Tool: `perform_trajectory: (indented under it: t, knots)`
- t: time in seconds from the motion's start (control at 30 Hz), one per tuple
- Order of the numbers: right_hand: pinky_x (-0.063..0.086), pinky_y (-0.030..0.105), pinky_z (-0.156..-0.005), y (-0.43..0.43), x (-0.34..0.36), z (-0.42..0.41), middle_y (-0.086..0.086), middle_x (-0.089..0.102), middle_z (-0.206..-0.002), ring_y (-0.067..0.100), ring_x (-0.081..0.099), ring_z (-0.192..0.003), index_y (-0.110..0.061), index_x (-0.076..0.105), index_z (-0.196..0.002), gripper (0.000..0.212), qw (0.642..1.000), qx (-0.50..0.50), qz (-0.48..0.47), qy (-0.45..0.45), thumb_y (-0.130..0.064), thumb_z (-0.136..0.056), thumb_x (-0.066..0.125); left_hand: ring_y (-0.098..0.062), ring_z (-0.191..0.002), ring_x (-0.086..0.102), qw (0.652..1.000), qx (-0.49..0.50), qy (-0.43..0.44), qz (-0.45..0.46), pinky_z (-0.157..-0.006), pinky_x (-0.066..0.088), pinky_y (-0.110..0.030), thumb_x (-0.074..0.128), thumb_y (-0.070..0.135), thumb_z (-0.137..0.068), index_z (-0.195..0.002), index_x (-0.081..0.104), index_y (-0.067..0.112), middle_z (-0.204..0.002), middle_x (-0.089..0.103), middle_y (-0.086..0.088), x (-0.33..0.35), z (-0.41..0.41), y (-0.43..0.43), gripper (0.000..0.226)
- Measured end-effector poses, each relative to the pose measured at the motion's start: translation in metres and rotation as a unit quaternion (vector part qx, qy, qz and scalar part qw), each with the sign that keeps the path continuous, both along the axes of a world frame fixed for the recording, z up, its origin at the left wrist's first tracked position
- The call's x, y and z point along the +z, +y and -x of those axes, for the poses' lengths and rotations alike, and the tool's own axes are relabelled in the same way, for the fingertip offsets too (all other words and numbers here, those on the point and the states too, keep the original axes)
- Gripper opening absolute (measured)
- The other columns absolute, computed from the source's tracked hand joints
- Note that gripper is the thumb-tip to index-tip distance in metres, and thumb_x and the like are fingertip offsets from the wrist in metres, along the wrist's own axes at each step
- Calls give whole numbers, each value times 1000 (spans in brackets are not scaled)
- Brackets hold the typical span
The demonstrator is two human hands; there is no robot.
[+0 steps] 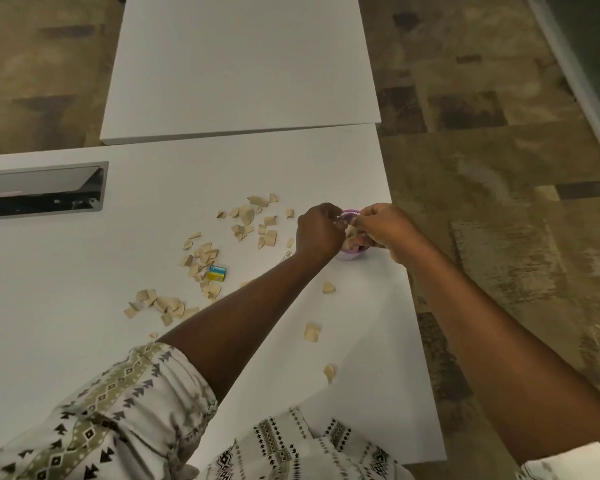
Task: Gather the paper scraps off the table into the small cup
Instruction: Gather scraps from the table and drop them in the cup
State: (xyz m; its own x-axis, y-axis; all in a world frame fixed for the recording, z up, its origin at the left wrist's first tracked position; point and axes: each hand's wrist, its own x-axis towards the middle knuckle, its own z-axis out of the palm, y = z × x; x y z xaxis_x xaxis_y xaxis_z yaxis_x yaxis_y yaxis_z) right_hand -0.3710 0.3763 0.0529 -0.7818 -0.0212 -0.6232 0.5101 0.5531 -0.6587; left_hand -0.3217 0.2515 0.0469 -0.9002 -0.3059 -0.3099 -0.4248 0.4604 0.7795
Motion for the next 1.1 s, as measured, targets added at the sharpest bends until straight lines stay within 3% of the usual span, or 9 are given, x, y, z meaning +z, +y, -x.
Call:
perform_trajectory:
  t: [0.17, 0.27, 0.43, 0.53, 0.63, 0.77, 0.83, 0.9, 1.1]
  knots:
    - [60, 46, -86, 0, 10, -12, 12, 71, -104, 29, 72, -92, -14, 67, -103, 21, 998, 5, -31, 61, -15, -83, 61, -18, -98, 68, 1000, 3, 17, -12, -87, 56, -34, 61, 14, -89, -104, 72, 16, -105, 74, 0, 4, -12, -5, 18]
    - [59, 44, -86, 1, 15, -33, 8, 74, -99, 29, 71, -92, -23, 67, -95, 16, 993, 22, -49, 103, -22, -82, 56, -15, -93, 68, 1000, -5, 23, -8, -82, 53, -29, 63, 22, -89, -100, 72, 19, -103, 73, 4, 3, -28, -13, 14]
    - [63, 43, -76, 10, -16, -113, 7, 75, -81, 24, 75, -68, -22, 63, -99, 19, 997, 68, -23, -23, -32, -85, 71, -15, -89, 68, 999, -13, -4, 36, -86, 54, -31, 67, 31, -89, -101, 72, 18, -101, 73, 2, -15, -85, -41, 18]
    - [63, 42, -72, 15, -43, -167, 10, 72, -83, 29, 75, -70, -18, 59, -104, 29, 988, 99, -55, -101, -34, -85, 74, -18, -85, 67, 997, -12, -37, 61, -85, 53, -33, 69, 29, -88, -100, 72, 17, -102, 71, -2, -32, -128, -64, 17]
    - [62, 38, -67, 15, -62, -211, 12, 71, -91, 30, 72, -63, -14, 52, -106, 36, 980, 124, -103, -116, -35, -85, 72, -20, -82, 67, 995, -7, -52, 80, -78, 53, -32, 71, 28, -88, -103, 70, 16, -102, 67, -5, -48, -175, -86, 19]
    - [57, 29, -55, 3, -77, -242, 13, 66, -104, 27, 68, -61, -14, 45, -113, 40, 982, 70, -90, -148, -30, -86, 71, -30, -110, 57, 980, 22, -81, 180, -86, 53, -41, 74, 33, -83, -118, 62, 15, -121, 55, -11, -67, -240, -111, 41]
    - [61, 33, -60, -10, -82, -244, 13, 67, -99, 28, 69, -62, -13, 45, -114, 38, 988, 24, -68, -139, -24, -87, 70, -36, -117, 49, 960, 50, -117, 248, -89, 52, -47, 78, 43, -75, -130, 51, 15, -131, 46, -15, -75, -271, -121, 67]
    - [63, 40, -66, -23, -84, -238, 15, 68, -95, 29, 70, -61, -14, 44, -113, 35, 992, -16, -51, -116, -19, -88, 67, -38, -119, 45, 947, 104, -169, 254, -89, 50, -51, 79, 52, -68, -135, 40, 16, -133, 39, -15, -82, -295, -128, 85]
    - [55, 44, -89, -65, -82, -199, 18, 70, -105, 35, 69, -94, -13, 49, -117, 35, 997, 10, -64, -39, -16, -85, 64, -43, -117, 40, 926, 212, -259, 173, -85, 49, -53, 86, 48, -63, -129, 34, 11, -124, 35, -19, -97, -318, -152, 91]
